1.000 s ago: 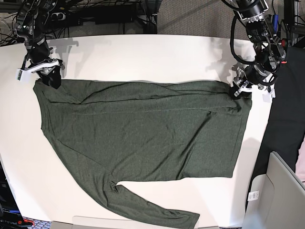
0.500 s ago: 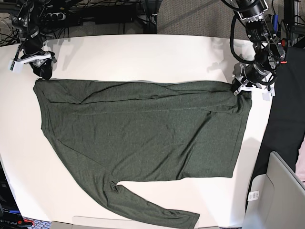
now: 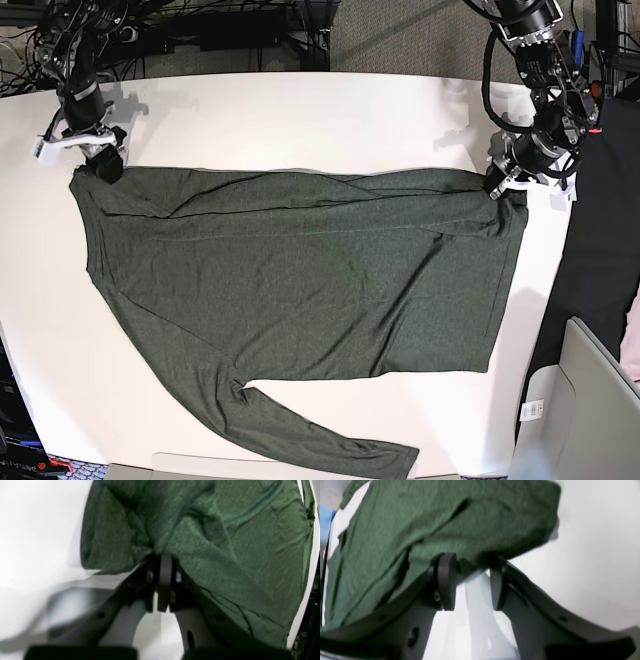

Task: Fold the T-shirt properly
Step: 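Lower the shoulder edge onto the table and release both grippers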

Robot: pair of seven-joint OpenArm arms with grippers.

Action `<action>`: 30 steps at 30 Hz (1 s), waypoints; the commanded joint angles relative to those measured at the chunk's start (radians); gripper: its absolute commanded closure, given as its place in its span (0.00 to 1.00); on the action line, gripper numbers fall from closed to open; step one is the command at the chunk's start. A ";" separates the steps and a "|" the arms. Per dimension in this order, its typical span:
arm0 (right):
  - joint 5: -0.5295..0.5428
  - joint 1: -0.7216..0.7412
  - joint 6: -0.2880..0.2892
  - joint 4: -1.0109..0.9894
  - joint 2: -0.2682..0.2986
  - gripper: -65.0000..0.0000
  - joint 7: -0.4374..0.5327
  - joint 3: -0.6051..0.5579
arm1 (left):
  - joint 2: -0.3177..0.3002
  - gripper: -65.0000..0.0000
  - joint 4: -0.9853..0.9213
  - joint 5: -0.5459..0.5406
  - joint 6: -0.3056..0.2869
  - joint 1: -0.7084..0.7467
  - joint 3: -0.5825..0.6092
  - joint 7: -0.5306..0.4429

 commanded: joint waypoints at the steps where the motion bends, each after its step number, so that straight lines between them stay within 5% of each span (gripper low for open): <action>1: -0.002 0.015 0.002 -0.004 0.007 0.66 0.000 0.003 | -0.008 1.00 0.007 0.017 0.008 0.001 -0.001 0.024; 8: -0.002 0.086 0.002 -0.057 0.007 0.70 0.000 0.005 | -0.008 1.00 0.007 0.017 0.008 0.001 -0.001 0.024; 13: -0.002 0.107 0.003 -0.065 0.007 1.00 0.000 0.005 | -0.010 1.00 0.029 0.017 0.008 0.003 -0.001 0.024; 30: 0.245 -0.100 0.013 -0.056 0.074 1.00 0.000 0.090 | -0.033 1.00 0.244 0.017 0.006 0.159 -0.003 0.026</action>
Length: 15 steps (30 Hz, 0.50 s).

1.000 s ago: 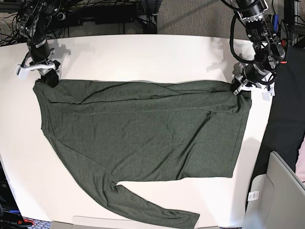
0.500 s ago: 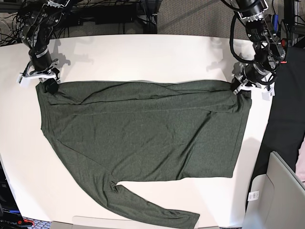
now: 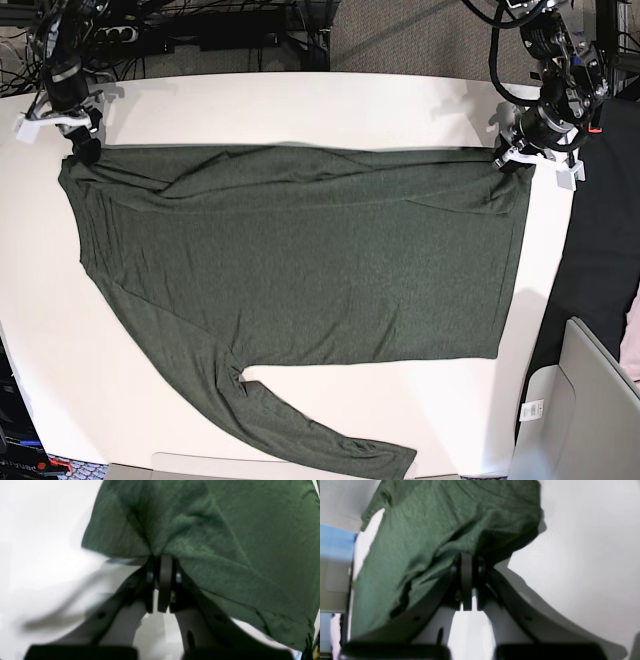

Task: Fold the T-shirt properly
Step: 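Lower the shoulder edge onto the table and release both grippers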

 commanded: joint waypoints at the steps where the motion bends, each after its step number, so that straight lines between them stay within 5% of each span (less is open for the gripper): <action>1: 0.013 -0.019 -0.012 0.006 0.021 1.00 0.008 0.015 | -0.015 1.00 0.038 -0.005 -0.003 0.012 -0.006 -0.013; 15: 0.070 -0.171 -0.012 0.145 0.038 1.00 0.006 0.029 | -0.010 1.00 0.072 -0.007 -0.004 0.163 -0.082 -0.013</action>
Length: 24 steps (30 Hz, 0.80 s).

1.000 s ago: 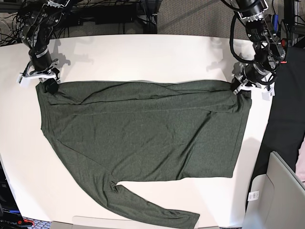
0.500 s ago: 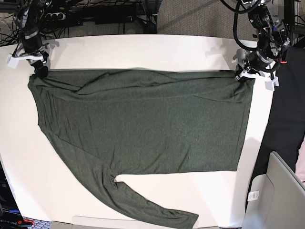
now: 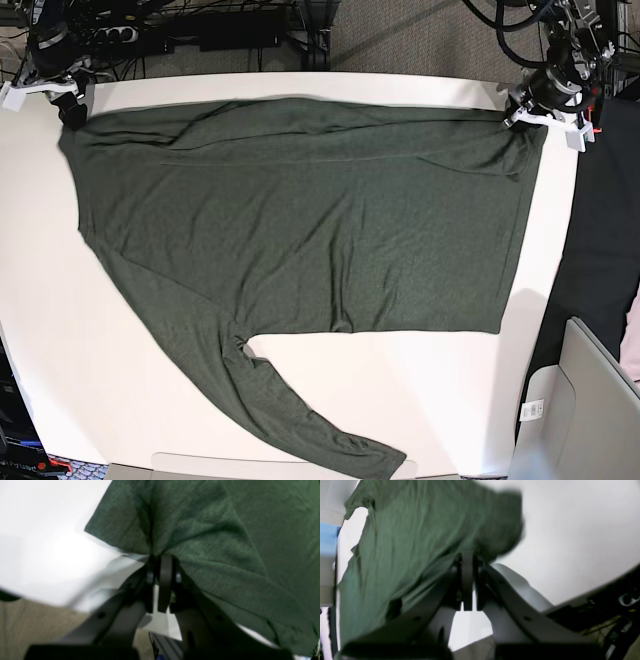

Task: Fold the T-shirt properly
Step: 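Lower the shoulder edge onto the table and release both grippers, then move both grippers along the shirt sides toward the hem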

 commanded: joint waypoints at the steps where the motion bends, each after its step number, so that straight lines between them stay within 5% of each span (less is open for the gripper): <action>1: 0.021 -0.012 0.010 0.026 0.014 1.00 0.020 0.009 | -0.014 1.00 0.021 -0.001 -0.001 0.009 -0.012 -0.016; 13: 0.021 -0.026 0.010 0.044 0.011 0.99 0.020 0.006 | -0.008 0.99 0.079 -0.001 0.001 0.032 -0.008 -0.014; 18: 0.021 -0.017 0.010 0.044 0.011 0.99 0.020 0.007 | -0.015 0.86 0.099 -0.001 0.001 0.035 -0.012 -0.014; 24: 0.022 -0.005 0.010 0.078 0.011 0.81 0.020 0.007 | -0.029 0.72 0.190 0.002 0.002 0.038 -0.015 0.095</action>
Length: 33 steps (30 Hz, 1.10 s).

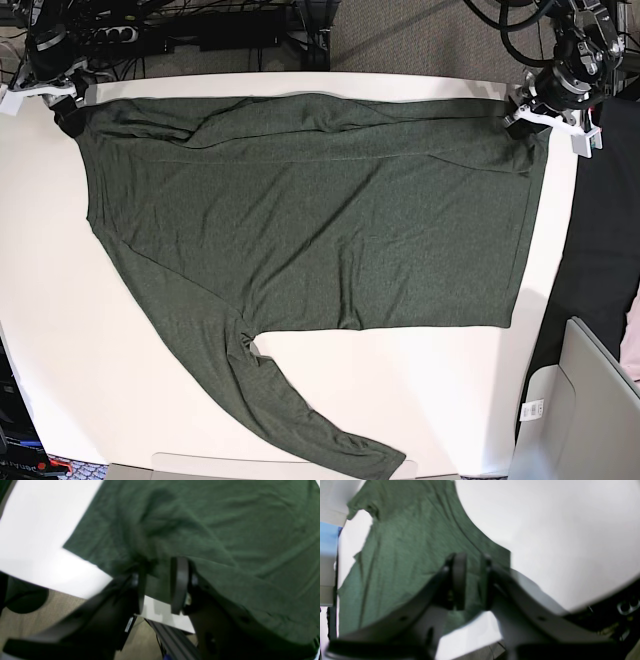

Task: Fold the T-shirt properly
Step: 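Move both grippers along the shirt sides toward the hem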

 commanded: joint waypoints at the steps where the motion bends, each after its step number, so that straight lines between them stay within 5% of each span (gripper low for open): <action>1: 0.022 -0.002 0.013 0.034 0.015 0.78 0.019 0.009 | -0.027 0.70 0.024 -0.006 -0.001 0.003 -0.008 0.009; 7: 0.018 0.030 0.013 0.079 0.021 0.75 0.021 0.033 | -0.040 0.67 0.031 -0.002 0.001 -0.010 -0.084 0.012; 12: 0.012 0.108 0.013 0.073 0.065 0.75 0.021 0.041 | -0.062 0.67 0.026 0.000 0.001 -0.155 -0.133 0.017; 17: -0.125 0.236 0.013 0.057 0.125 0.75 0.021 -0.011 | -0.096 0.66 -0.019 0.001 0.001 -0.327 -0.054 0.017; 24: -0.340 0.429 0.013 -0.018 0.182 0.74 0.021 -0.192 | -0.096 0.62 -0.313 0.001 0.001 -0.577 0.050 0.000; 33: -0.456 0.662 0.013 -0.196 0.185 0.74 0.021 -0.314 | -0.154 0.62 -0.497 0.001 -0.002 -0.696 0.251 -0.220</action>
